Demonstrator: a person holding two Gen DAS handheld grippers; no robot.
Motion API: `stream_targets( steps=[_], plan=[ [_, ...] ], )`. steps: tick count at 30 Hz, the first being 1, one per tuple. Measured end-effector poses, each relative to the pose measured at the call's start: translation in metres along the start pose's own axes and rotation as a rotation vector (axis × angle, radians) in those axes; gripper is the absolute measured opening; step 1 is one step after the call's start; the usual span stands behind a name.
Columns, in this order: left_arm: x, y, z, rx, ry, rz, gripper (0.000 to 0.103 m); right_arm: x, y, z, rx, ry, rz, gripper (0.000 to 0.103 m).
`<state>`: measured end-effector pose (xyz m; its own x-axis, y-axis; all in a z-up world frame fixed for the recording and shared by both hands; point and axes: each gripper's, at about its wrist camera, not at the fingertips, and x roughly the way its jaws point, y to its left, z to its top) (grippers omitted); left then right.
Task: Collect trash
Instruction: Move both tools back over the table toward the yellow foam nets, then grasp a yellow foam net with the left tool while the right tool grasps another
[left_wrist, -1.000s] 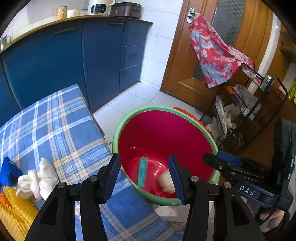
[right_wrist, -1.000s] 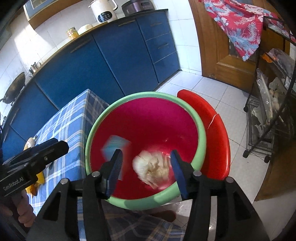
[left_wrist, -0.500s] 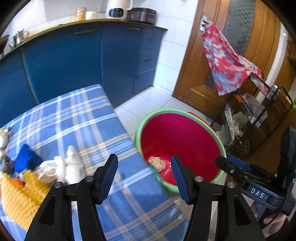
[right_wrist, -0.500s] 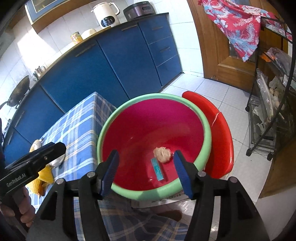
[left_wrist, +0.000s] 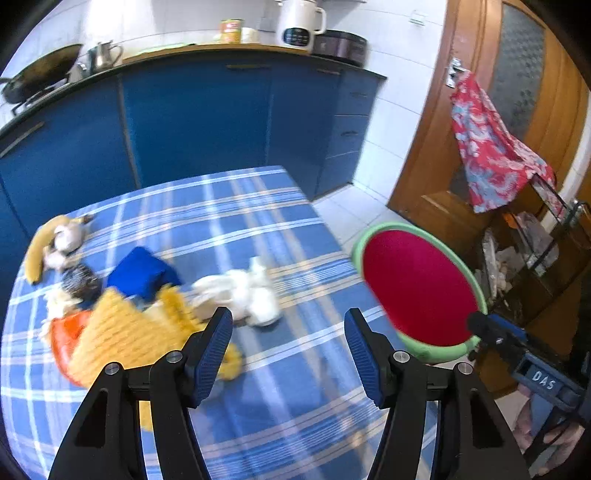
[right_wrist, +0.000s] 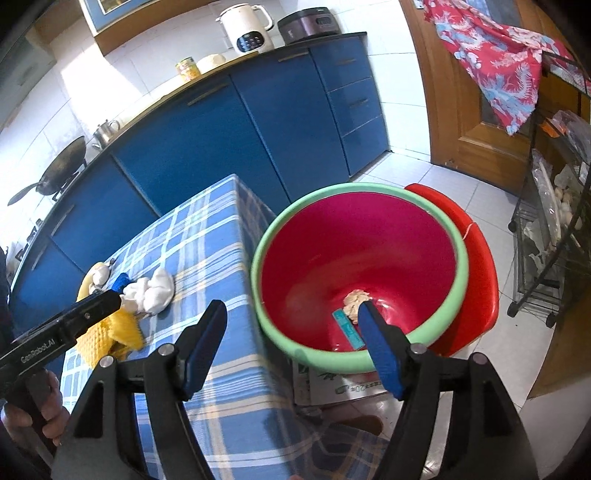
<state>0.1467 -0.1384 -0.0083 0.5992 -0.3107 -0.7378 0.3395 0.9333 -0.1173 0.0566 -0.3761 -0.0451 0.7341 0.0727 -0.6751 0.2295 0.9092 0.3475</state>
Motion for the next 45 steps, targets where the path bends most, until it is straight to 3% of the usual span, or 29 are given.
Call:
stream_targets(
  steps=[12, 19, 37, 41, 45],
  plan=[
    [-0.007, 0.064, -0.026, -0.085, 0.001, 0.163, 0.072, 0.003, 0.039, -0.016, -0.043, 0.029, 0.034, 0.075],
    [0.002, 0.083, -0.035, -0.108, 0.017, 0.207, 0.073, 0.010, 0.063, -0.022, -0.078, 0.052, 0.042, 0.075],
    [-0.014, 0.143, -0.058, -0.253, -0.017, 0.200, 0.072, 0.035, 0.118, -0.034, -0.161, 0.105, 0.084, 0.075],
    [-0.017, 0.156, -0.066, -0.284, -0.017, 0.186, 0.062, 0.045, 0.130, -0.037, -0.175, 0.124, 0.100, 0.075],
    [-0.021, 0.168, -0.072, -0.314, -0.022, 0.152, 0.036, 0.054, 0.144, -0.040, -0.201, 0.136, 0.119, 0.075]
  ],
)
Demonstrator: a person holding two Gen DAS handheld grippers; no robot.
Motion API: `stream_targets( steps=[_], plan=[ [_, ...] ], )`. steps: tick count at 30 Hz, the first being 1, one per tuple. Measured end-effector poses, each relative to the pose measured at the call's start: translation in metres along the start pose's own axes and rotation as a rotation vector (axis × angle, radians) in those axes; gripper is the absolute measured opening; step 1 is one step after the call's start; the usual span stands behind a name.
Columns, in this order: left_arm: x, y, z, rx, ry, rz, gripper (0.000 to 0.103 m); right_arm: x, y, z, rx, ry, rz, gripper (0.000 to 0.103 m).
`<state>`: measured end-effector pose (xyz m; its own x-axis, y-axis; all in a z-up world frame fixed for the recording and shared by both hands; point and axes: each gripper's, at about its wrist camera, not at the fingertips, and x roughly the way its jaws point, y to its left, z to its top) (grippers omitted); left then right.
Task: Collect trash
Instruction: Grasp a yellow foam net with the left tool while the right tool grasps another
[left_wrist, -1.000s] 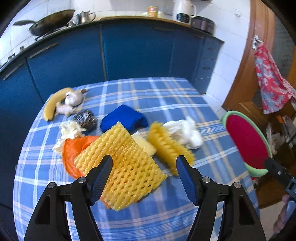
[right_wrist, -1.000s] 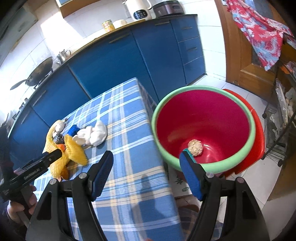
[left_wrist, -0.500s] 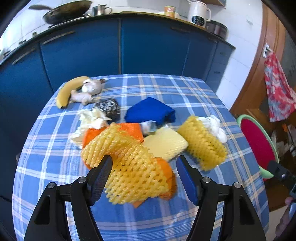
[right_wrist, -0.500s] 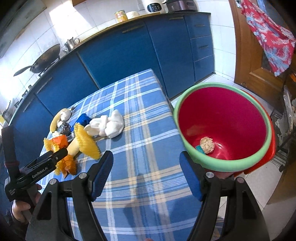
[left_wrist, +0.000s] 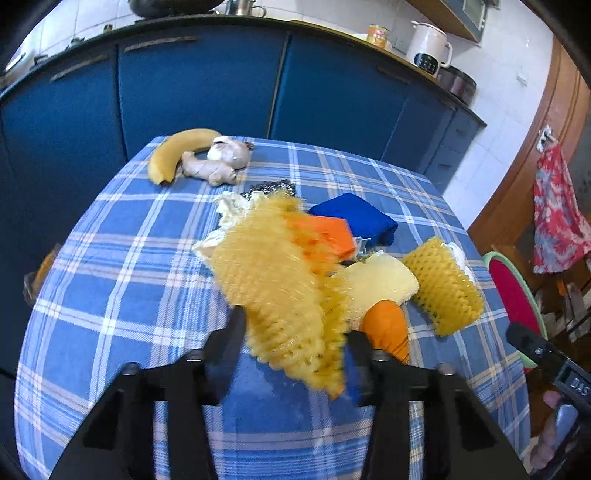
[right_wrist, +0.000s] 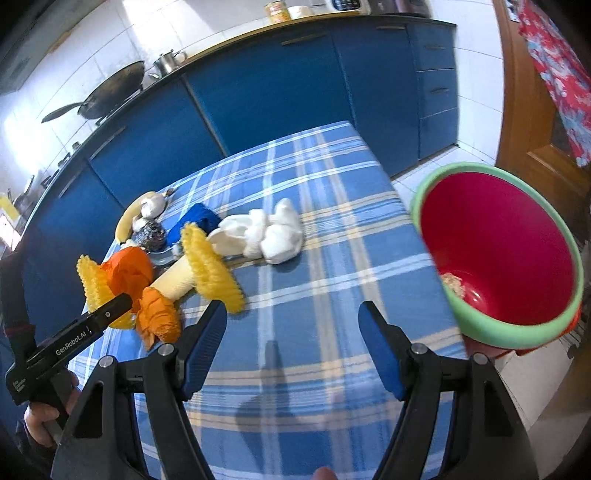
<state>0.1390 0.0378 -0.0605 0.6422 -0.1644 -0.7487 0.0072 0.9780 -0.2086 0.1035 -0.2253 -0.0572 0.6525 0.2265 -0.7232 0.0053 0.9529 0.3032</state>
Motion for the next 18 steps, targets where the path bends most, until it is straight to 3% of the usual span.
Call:
stream_targets(
  steps=[4, 18],
  plan=[
    [-0.005, 0.012, -0.003, -0.028, -0.008, -0.055, 0.015, 0.012, 0.013, 0.002, -0.018, 0.019, 0.018, 0.075],
    [-0.019, 0.040, -0.011, -0.016, -0.033, -0.249, 0.012, 0.049, 0.054, 0.010, -0.044, 0.039, -0.016, 0.054]
  ],
)
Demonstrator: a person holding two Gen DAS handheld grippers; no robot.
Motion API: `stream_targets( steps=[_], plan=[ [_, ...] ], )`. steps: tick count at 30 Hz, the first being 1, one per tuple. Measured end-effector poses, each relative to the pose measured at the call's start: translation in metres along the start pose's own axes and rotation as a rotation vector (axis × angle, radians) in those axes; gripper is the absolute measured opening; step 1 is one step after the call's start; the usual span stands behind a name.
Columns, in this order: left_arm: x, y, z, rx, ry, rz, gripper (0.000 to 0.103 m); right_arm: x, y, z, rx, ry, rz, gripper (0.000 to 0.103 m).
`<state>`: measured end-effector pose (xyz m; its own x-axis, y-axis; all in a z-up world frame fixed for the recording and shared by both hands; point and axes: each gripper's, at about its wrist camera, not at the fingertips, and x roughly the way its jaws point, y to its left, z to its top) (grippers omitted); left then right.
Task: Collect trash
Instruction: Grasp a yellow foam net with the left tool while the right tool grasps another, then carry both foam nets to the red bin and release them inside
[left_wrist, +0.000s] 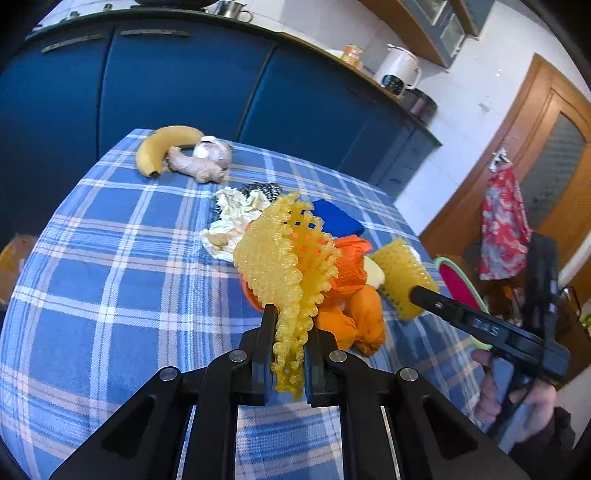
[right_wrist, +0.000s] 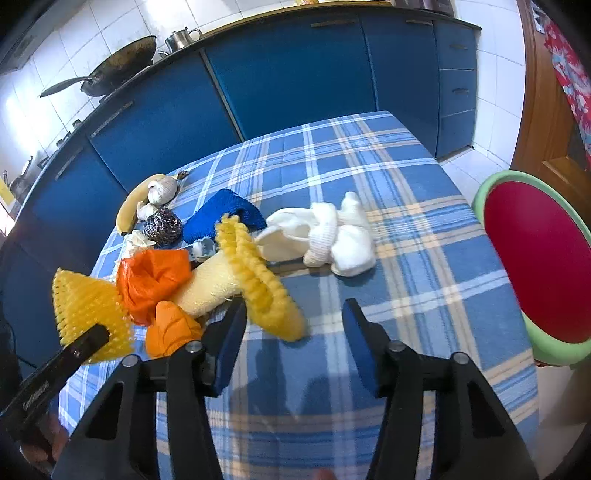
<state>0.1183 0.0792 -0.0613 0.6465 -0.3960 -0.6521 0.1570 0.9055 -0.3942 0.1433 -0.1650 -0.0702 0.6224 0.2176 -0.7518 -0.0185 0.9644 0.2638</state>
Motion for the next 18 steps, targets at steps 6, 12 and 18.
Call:
stream_targets(
  steps=[6, 12, 18],
  plan=[
    [-0.004, 0.002, 0.001, 0.011, -0.010, -0.027, 0.012, 0.006, 0.011, -0.001, -0.010, 0.001, -0.002, 0.016],
    [-0.017, -0.012, 0.002, 0.017, -0.049, -0.020, 0.011, -0.013, 0.014, -0.006, -0.043, -0.034, 0.040, 0.013],
    [-0.028, -0.033, 0.003, 0.039, -0.064, -0.025, 0.011, -0.048, 0.016, -0.010, -0.071, -0.095, 0.104, 0.013]
  ],
)
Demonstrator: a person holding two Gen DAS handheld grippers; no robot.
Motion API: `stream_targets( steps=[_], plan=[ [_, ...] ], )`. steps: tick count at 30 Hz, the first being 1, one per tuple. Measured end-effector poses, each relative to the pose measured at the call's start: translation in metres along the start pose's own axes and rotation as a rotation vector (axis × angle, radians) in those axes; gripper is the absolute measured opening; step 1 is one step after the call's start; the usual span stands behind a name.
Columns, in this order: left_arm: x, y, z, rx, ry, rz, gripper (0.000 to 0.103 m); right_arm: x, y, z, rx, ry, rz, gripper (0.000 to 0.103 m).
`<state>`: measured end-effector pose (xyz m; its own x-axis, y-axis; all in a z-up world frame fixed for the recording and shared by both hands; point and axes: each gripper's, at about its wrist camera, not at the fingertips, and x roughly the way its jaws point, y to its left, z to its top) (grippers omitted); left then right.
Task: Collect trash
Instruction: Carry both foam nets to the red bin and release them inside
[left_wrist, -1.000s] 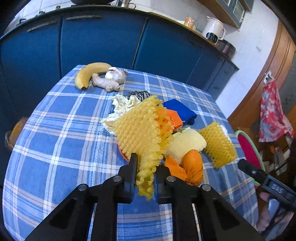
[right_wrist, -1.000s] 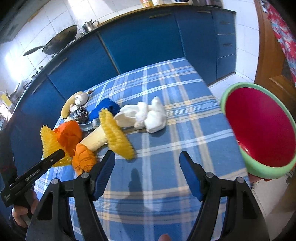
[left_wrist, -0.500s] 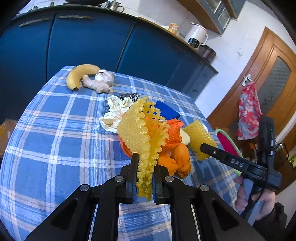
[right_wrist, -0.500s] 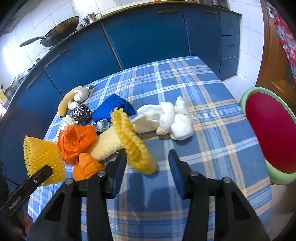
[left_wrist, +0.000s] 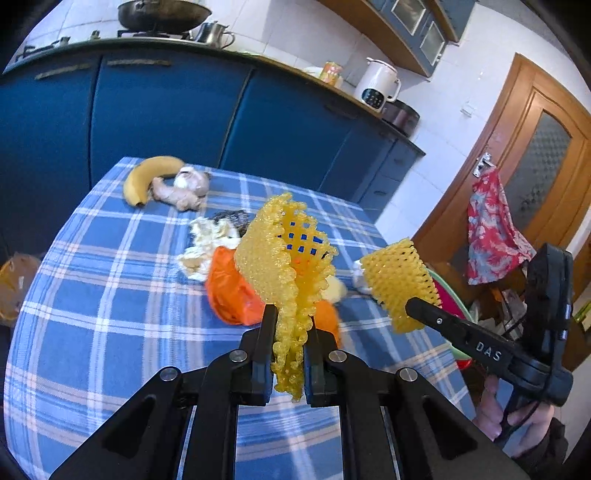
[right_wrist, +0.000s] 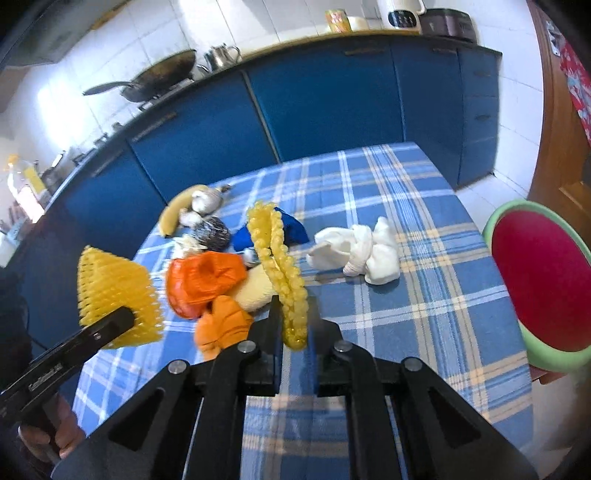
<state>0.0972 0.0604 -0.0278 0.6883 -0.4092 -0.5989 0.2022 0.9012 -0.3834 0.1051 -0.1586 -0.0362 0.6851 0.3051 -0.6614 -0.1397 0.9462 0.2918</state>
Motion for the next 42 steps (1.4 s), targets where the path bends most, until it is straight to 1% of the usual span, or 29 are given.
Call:
stream_targets(
  steps=[4, 10, 17, 22, 29, 36, 42],
  plan=[
    [0.000, -0.018, 0.003, 0.012, 0.010, -0.023, 0.011, -0.022, -0.007, -0.001, 0.015, -0.034, 0.024, 0.013],
    [0.010, -0.051, 0.009, 0.057, 0.037, -0.055, 0.011, -0.046, -0.028, -0.001, 0.045, -0.065, 0.009, 0.013],
    [0.032, -0.099, 0.017, 0.141, 0.075, -0.105, 0.011, -0.070, -0.068, 0.000, 0.119, -0.110, -0.030, 0.013],
    [0.053, -0.135, 0.019, 0.195, 0.109, -0.143, 0.011, -0.082, -0.100, -0.001, 0.170, -0.131, -0.067, 0.013],
    [0.083, -0.185, 0.015, 0.280, 0.156, -0.189, 0.011, -0.095, -0.154, -0.007, 0.262, -0.153, -0.154, 0.013],
    [0.123, -0.228, 0.005, 0.342, 0.236, -0.223, 0.011, -0.097, -0.205, -0.021, 0.352, -0.141, -0.228, 0.014],
    [0.148, -0.256, -0.001, 0.386, 0.265, -0.250, 0.011, -0.096, -0.240, -0.027, 0.411, -0.125, -0.270, 0.015]
  ],
)
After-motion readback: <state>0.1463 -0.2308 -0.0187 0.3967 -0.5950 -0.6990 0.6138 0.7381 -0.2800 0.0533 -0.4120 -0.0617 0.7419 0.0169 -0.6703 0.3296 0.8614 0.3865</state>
